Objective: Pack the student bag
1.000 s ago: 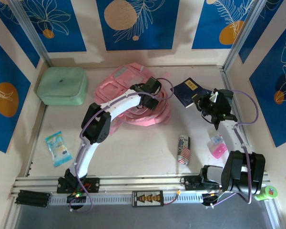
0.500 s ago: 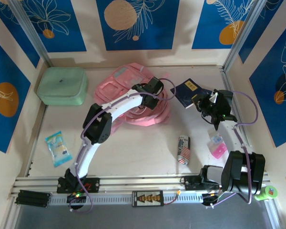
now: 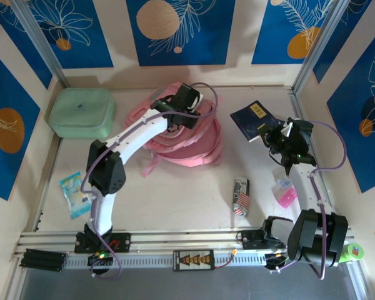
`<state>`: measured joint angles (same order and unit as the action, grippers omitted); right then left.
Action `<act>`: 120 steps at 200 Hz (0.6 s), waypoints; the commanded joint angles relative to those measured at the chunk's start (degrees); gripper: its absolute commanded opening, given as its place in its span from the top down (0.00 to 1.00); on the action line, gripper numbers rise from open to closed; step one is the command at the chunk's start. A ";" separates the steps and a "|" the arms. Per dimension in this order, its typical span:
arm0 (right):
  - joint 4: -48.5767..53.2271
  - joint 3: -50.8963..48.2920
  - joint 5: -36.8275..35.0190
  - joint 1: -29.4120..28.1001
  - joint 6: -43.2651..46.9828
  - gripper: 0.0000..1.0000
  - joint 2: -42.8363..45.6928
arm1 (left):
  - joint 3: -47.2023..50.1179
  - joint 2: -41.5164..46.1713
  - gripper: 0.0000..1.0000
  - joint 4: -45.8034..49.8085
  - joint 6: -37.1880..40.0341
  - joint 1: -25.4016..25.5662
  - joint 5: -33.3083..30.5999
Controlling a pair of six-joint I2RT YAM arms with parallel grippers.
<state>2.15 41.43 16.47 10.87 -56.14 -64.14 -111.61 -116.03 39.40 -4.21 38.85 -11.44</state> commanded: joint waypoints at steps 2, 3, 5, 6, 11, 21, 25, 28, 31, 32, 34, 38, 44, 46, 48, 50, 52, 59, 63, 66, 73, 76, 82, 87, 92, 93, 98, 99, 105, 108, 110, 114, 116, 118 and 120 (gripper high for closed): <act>0.54 -0.38 1.69 -1.67 1.08 0.94 1.81 | -0.71 5.82 1.00 -6.68 -1.51 -1.98 3.24; 0.60 -0.38 1.70 -1.79 1.06 0.94 1.82 | -0.67 5.91 1.00 -6.82 -1.55 -2.05 3.30; 0.73 -0.38 1.72 -2.06 1.02 0.94 1.87 | -0.70 6.06 1.00 -7.00 -1.71 -2.25 3.45; 0.78 -0.38 1.72 -2.20 0.98 0.94 1.89 | -0.71 6.15 1.00 -7.16 -1.79 -2.31 3.54; 1.19 -0.47 1.72 -2.98 0.83 0.94 1.96 | -0.67 6.49 1.00 -7.70 -2.08 -2.59 3.87; 1.75 -0.72 1.27 -4.81 0.17 0.94 2.09 | -0.62 7.04 1.00 -8.70 -2.69 -3.24 4.55; 1.88 -0.88 1.01 -5.64 -0.04 0.94 2.09 | -0.68 7.20 1.00 -9.06 -2.99 -3.40 4.83; 1.88 -0.95 0.84 -6.30 -0.37 0.94 2.09 | -0.59 7.29 1.00 -9.31 -3.14 -3.54 5.08; 1.80 -1.01 0.63 -7.03 -0.61 0.94 2.09 | -0.60 7.44 1.00 -9.53 -3.38 -3.64 5.24; 1.80 -1.09 0.56 -7.28 -0.71 0.94 2.00 | -0.57 7.50 1.00 -9.57 -3.45 -3.67 5.31; 1.74 -1.15 0.36 -7.80 -0.94 0.95 1.98 | -0.54 7.49 1.00 -9.64 -3.60 -3.80 5.47; 1.41 -1.25 0.05 -8.82 -1.31 0.95 1.81 | -0.57 7.61 1.00 -9.97 -3.76 -4.00 5.63; 0.82 -1.35 -0.22 -10.62 -1.85 0.94 1.42 | -0.50 7.73 1.00 -10.27 -4.09 -4.10 5.91; 0.59 -1.31 -0.39 -11.23 -1.93 0.94 1.26 | -0.46 7.74 1.00 -10.36 -4.13 -4.13 6.02; 0.40 -1.25 -0.50 -11.75 -2.10 0.94 1.00 | -0.41 7.83 1.00 -10.50 -4.20 -4.07 6.17; 0.27 -1.15 -0.63 -12.37 -2.26 0.94 0.78 | -0.37 7.83 1.00 -10.55 -4.22 -4.12 6.30; 0.12 -1.04 -0.69 -12.96 -2.34 0.94 0.51 | -0.34 7.83 1.00 -10.63 -4.36 -4.13 6.40; -0.32 -0.39 -0.98 -15.00 -2.83 0.94 -0.57 | -0.19 7.89 1.00 -10.70 -4.45 -4.25 6.75; -0.75 -0.03 -1.09 -16.07 -3.19 0.94 -1.33 | -0.19 7.92 1.00 -10.74 -4.50 -4.25 6.93; -1.24 0.30 -1.09 -16.98 -3.42 0.94 -2.03 | -0.12 7.92 1.00 -10.67 -4.56 -4.22 7.02; -2.87 1.02 -0.81 -18.69 -4.02 0.94 -3.66 | 0.14 8.08 1.00 -10.88 -4.51 -4.33 7.07; -3.64 1.36 -0.70 -19.41 -4.29 0.94 -4.44 | 0.23 8.11 1.00 -10.90 -4.50 -4.31 6.97; -5.11 2.39 -0.25 -20.70 -4.82 0.94 -6.16 | 0.56 8.25 1.00 -11.04 -4.64 -4.46 7.13; -6.10 3.34 0.01 -21.75 -5.19 0.94 -7.67 | 0.84 8.40 1.00 -11.08 -4.82 -4.50 7.18; -7.02 4.48 0.41 -22.55 -5.52 0.94 -9.45 | 1.10 8.57 1.00 -11.29 -4.97 -4.57 7.22; -7.23 4.82 0.50 -22.64 -5.63 0.94 -9.79 | 1.20 8.60 1.00 -11.33 -4.99 -4.66 7.27; -7.99 5.97 0.77 -23.54 -6.07 0.94 -11.49 | 1.47 8.83 1.00 -11.48 -5.13 -4.77 7.50; -8.10 6.35 0.81 -23.62 -6.12 0.94 -11.73 | 1.52 8.86 1.00 -11.46 -5.16 -4.80 7.54; -8.82 8.06 1.18 -24.58 -6.66 0.94 -14.02 | 1.73 9.06 1.00 -11.62 -5.52 -5.01 7.82; -9.29 8.90 1.38 -25.03 -6.85 0.94 -15.12 | 1.82 9.18 1.00 -11.67 -5.59 -5.06 7.96; -9.63 9.52 1.57 -25.27 -6.92 0.94 -15.88 | 1.94 9.27 1.00 -11.63 -5.60 -5.13 8.11; -10.20 10.69 1.81 -25.82 -7.11 0.94 -17.40 | 2.12 9.39 1.00 -11.77 -5.65 -5.19 8.31; -10.41 11.22 1.94 -26.10 -7.24 0.94 -18.12 | 2.22 9.48 1.00 -11.77 -5.68 -5.28 8.40; -10.59 11.83 2.02 -26.26 -7.39 0.94 -18.87 | 2.26 9.58 1.00 -11.88 -5.78 -5.32 8.46; -10.72 12.45 2.06 -26.50 -7.51 0.94 -19.52 | 2.32 9.63 1.00 -11.91 -5.80 -5.42 8.57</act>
<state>-1.04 46.78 16.43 -13.28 -61.19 -78.00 -109.10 -111.35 34.63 -8.64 34.33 -5.34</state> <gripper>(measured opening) 0.123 0.049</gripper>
